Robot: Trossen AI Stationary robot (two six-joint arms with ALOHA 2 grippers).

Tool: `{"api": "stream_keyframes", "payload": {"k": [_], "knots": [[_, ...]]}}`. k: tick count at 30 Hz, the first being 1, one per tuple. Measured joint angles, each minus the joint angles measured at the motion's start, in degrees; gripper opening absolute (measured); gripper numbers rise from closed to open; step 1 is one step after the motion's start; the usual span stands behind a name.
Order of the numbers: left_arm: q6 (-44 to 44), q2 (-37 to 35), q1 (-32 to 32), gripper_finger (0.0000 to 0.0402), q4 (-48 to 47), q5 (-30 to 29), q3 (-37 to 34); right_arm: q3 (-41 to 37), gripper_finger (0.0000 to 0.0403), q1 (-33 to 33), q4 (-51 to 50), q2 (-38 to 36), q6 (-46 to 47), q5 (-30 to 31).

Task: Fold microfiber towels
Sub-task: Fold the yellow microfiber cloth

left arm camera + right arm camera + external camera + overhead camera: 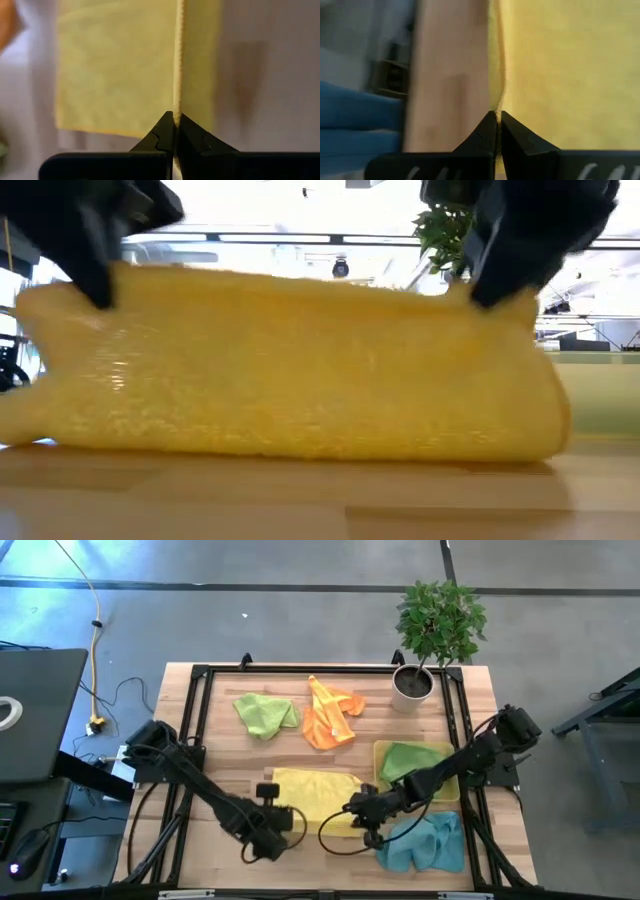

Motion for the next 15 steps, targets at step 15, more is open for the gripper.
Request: {"api": "stream_keyframes", "payload": {"k": [15], "knots": [[7.0, 0.2, 11.2, 0.0000, -4.2, -3.9, 0.0, -0.1, 0.0000, -7.8, -10.0, 0.0, -10.6, 7.8]]}}
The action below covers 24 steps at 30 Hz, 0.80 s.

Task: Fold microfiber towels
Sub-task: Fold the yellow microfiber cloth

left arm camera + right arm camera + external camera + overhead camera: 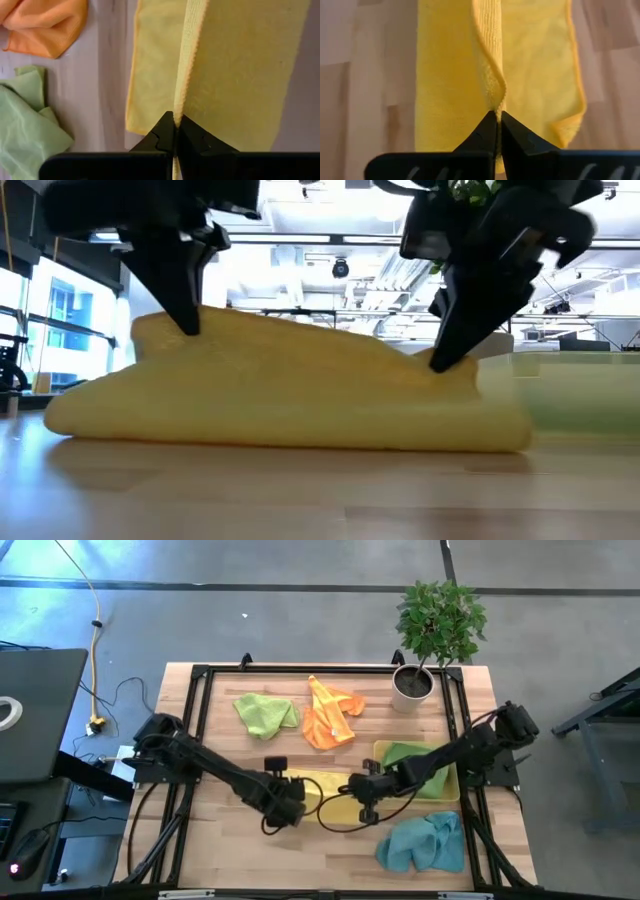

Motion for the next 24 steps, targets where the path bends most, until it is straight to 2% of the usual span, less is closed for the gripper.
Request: {"api": "stream_keyframes", "payload": {"k": [8, 17, 20, 24], "knots": [[-0.3, 0.0, 2.5, 0.0000, -0.8, 0.6, 0.0, 0.0, 0.0008, -3.6, 0.1, 0.0, -4.7, 0.0], [-2.0, 0.5, 4.9, 0.0000, -1.4, 0.2, 0.0, 0.0, 0.0016, -5.3, 0.2, 0.0, -4.7, 0.2], [-2.0, 1.7, 5.5, 0.0000, -2.1, 1.0, 0.0, 0.0, 0.0034, -5.3, 0.1, 0.0, -4.7, 0.1], [-2.0, 4.1, 5.9, 0.0000, -2.5, 2.0, 0.0, 0.0, 0.0079, -5.3, -0.6, 0.0, -4.7, 0.3]]}}
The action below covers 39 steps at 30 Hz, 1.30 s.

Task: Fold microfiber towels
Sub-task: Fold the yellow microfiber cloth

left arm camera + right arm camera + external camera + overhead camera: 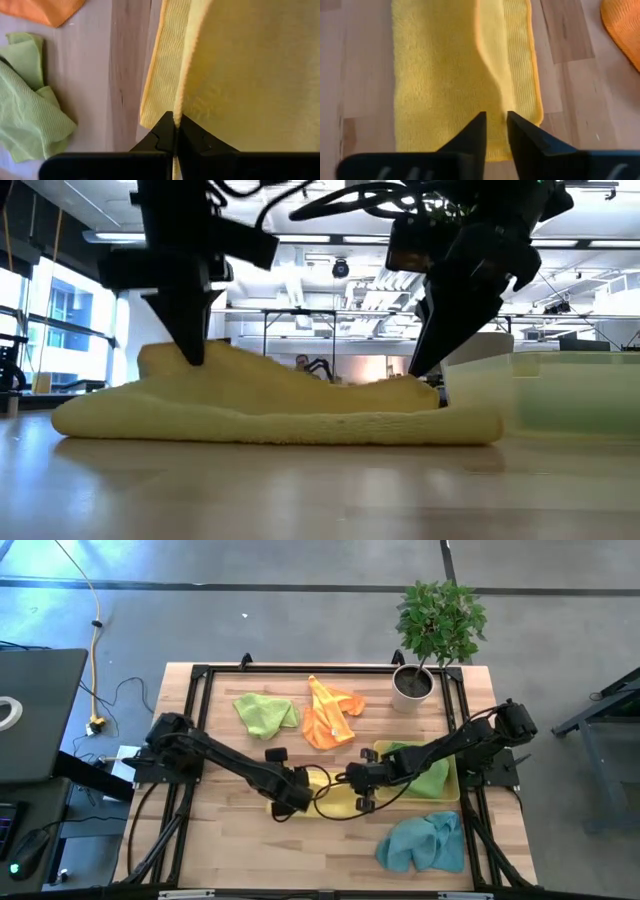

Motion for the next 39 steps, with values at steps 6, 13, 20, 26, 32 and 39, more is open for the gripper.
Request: {"api": "stream_keyframes", "payload": {"k": [6, 13, 20, 26, 32, 39], "knots": [[-0.2, 3.2, 0.5, 0.0018, -0.4, -5.6, 0.0, 0.0, 0.0126, -0.4, -0.1, 0.0, 4.4, -0.9], [-1.5, 3.9, 2.5, 0.0065, -0.8, -11.0, 0.0, 0.0, 0.0129, 0.2, 0.1, 0.0, 6.2, -2.5], [-1.7, 3.9, 4.6, 0.0119, -1.1, -9.7, 0.0, 0.0, 0.0129, 0.8, 1.5, 0.0, 7.4, -3.7], [-5.3, 3.9, 5.3, 0.0130, -2.7, 3.6, 0.0, 0.0, 0.0129, 0.8, 0.5, 0.2, 17.5, -1.5], [-0.7, 3.7, 2.9, 0.0131, -0.8, 9.2, -3.2, -2.1, 0.0129, 0.9, 2.9, 0.2, 28.6, -1.0], [-1.9, 3.2, 0.6, 0.0131, 5.7, 14.7, -9.3, -3.1, 0.0129, 0.9, 3.6, 0.2, 36.1, -0.7]]}}
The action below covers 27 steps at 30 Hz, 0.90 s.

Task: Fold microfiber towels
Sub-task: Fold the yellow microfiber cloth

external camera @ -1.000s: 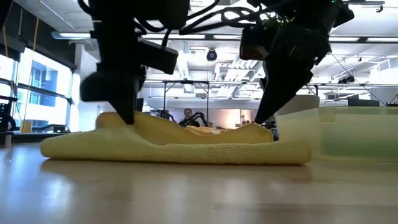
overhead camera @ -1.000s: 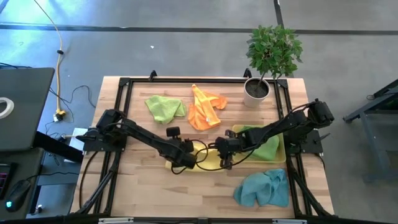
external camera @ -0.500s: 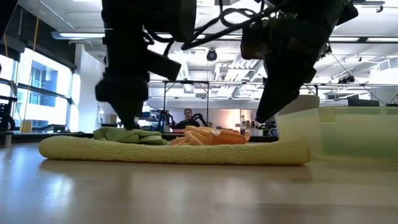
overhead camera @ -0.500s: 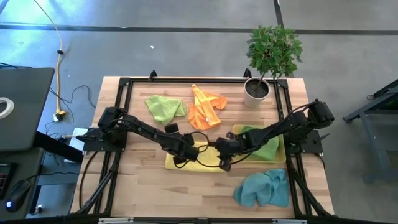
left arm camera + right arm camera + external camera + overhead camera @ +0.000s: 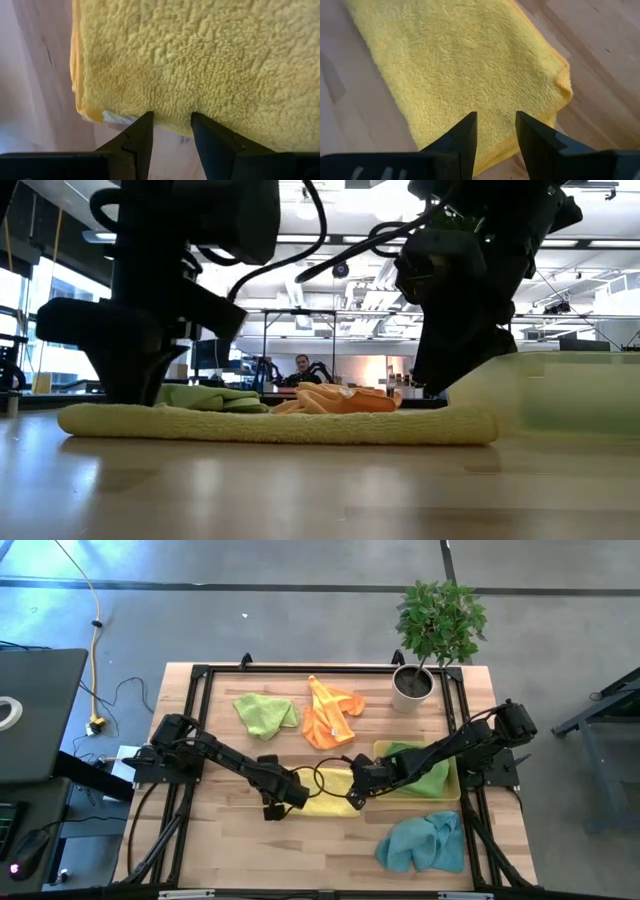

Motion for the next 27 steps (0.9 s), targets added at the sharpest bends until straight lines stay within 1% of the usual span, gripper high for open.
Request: {"api": "stream_keyframes", "payload": {"k": [2, 3, 7, 10, 12, 16, 19, 22, 24, 27], "knots": [[-3.0, 0.0, -0.8, 0.0131, -0.1, 1.4, -0.3, 0.0, 0.0129, 0.0, -0.1, 0.1, 1.7, 0.8], [-5.1, 0.0, -1.2, 0.0131, -0.5, 3.7, -0.3, 0.0, 0.0129, 0.0, -0.1, 0.3, 1.9, 1.6], [-16.0, 0.2, -3.3, 0.0131, 0.7, 15.8, -0.5, 0.0, 0.0129, -0.9, 0.2, 0.7, 0.7, 3.6], [-23.7, 0.3, -5.3, 0.0131, 5.4, 23.4, -0.5, 0.0, 0.0129, -1.9, 0.2, 0.7, -1.3, 3.9], [-25.7, 0.3, -6.4, 0.0131, 11.7, 26.6, -0.5, 0.0, 0.0129, -2.7, 0.4, 0.8, -2.8, 3.9], [-24.1, 0.5, -7.4, 0.0131, 25.4, 26.4, -0.5, -0.1, 0.0129, -4.0, 1.5, 0.8, -6.2, 2.6], [-23.6, 0.6, -6.3, 0.0131, 31.1, 24.7, -0.5, 1.0, 0.0129, -4.4, 1.2, 0.8, -8.9, -0.6], [-23.6, -0.2, -5.4, 0.0131, 30.8, 23.2, -0.7, 3.6, 0.0129, -4.1, 0.7, 0.8, -11.7, -1.4], [-23.1, -1.3, -5.1, 0.0131, 29.0, 22.8, -0.8, 5.5, 0.0129, -3.7, 0.6, 0.8, -14.2, -1.3], [-22.5, -3.8, -5.1, 0.0131, 27.0, 22.7, -0.7, 7.0, 0.0131, -3.4, 0.2, 0.8, -16.7, 0.2]]}}
